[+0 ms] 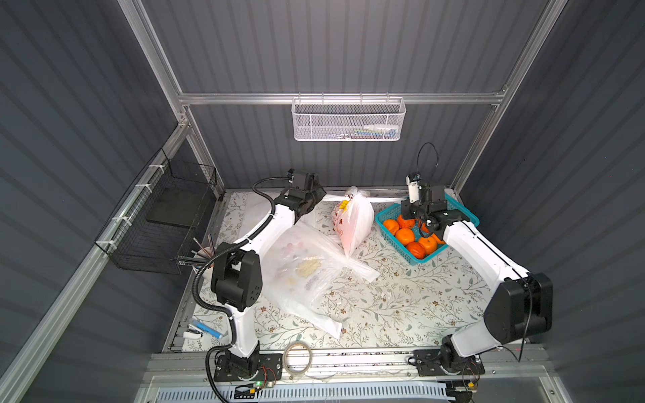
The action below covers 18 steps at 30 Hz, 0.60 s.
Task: Place the oranges into plastic bags & tie knots
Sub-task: Tie the plastic bag at the center of the board.
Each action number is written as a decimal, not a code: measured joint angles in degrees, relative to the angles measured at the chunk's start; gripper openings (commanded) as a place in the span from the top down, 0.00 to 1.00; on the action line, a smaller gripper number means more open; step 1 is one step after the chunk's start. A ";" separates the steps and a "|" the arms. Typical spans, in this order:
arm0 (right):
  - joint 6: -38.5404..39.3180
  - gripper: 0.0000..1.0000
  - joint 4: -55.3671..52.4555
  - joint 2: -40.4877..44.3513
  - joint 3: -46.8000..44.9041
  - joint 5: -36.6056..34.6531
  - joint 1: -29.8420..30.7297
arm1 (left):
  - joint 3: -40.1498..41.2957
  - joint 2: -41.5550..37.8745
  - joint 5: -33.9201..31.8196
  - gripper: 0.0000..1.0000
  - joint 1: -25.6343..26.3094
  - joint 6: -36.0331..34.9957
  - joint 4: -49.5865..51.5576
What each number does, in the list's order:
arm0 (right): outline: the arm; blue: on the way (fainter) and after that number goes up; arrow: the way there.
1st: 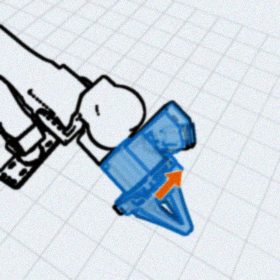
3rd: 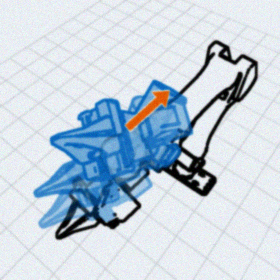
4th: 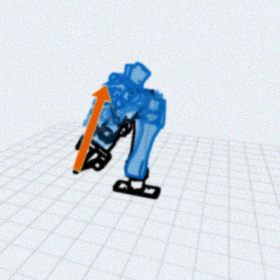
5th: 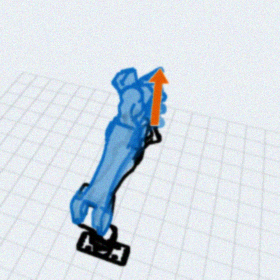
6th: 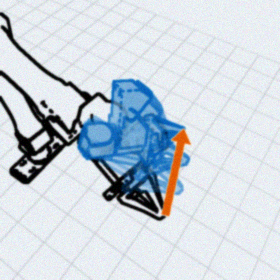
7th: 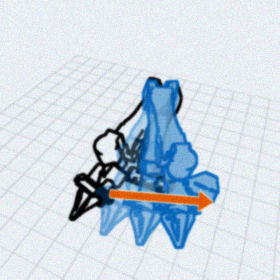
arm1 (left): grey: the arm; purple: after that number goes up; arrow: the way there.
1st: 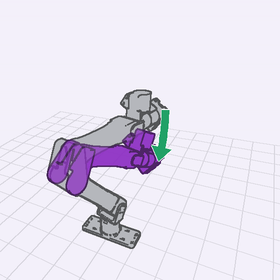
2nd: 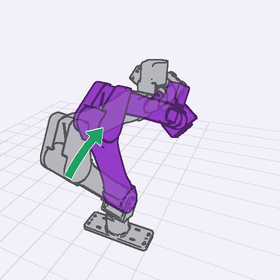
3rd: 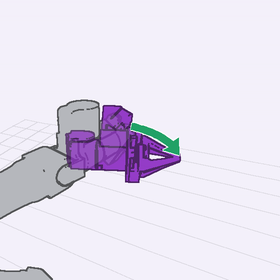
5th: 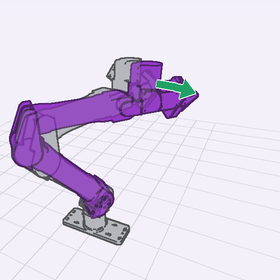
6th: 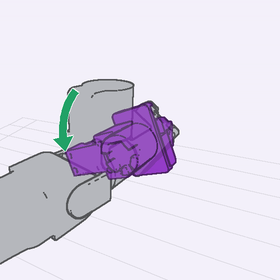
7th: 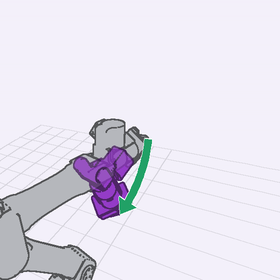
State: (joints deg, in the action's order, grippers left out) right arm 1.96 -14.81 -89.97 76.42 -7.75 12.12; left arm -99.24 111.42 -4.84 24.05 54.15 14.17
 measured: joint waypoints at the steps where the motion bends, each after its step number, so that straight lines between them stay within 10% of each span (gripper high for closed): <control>1: 0.02 1.00 0.11 -0.94 1.20 0.28 -0.35 | -1.07 0.90 0.11 1.00 -0.04 -0.13 -0.04; 8: 0.76 0.98 0.22 -5.86 5.95 1.84 -1.92 | -3.91 5.51 0.55 0.99 -0.11 -1.07 -0.55; 12: 0.87 0.73 -0.15 -7.28 5.40 1.25 -3.17 | -3.89 7.26 -0.39 0.58 -0.81 -3.43 -0.66; 18: 0.22 0.32 -0.63 -0.63 -1.09 -0.59 -7.65 | 0.98 3.61 -2.99 0.27 -5.62 -10.49 -1.25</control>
State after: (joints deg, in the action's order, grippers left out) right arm 2.17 -15.44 -90.61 75.33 -8.34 4.47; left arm -98.26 115.02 -7.84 18.44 43.66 12.93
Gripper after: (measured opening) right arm 0.595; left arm 0.690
